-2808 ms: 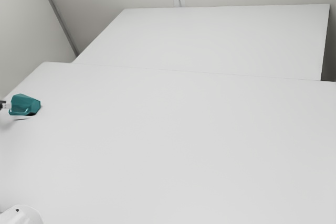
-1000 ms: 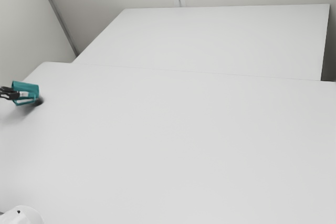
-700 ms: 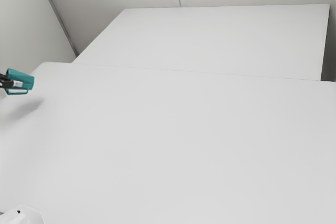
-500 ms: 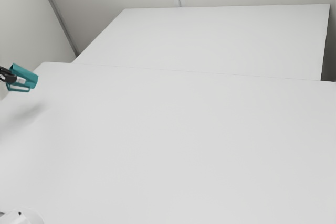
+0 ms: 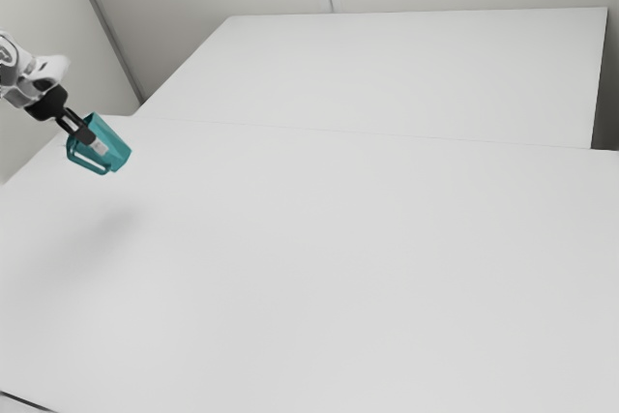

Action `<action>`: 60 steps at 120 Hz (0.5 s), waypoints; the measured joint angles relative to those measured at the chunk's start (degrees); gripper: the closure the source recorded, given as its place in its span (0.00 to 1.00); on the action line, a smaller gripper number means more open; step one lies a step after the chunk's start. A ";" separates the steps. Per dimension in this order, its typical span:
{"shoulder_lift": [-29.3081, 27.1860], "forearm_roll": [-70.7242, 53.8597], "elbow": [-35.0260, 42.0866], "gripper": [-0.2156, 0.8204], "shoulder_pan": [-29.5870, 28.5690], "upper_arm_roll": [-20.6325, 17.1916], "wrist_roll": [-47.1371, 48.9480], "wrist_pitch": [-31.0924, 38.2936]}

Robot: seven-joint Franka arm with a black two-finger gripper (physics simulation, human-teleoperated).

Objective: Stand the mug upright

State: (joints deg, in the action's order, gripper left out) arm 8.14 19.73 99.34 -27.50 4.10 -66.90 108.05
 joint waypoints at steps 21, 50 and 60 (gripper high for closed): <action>-6.67 -6.32 7.76 0.96 8.01 0.26 9.70 0.11; -14.29 -14.82 15.46 0.96 17.17 0.32 24.41 0.37; -16.52 -17.32 18.23 0.96 18.35 0.31 29.46 0.53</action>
State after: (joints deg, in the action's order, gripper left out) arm -8.38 2.41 117.57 -9.16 4.41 -37.44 108.58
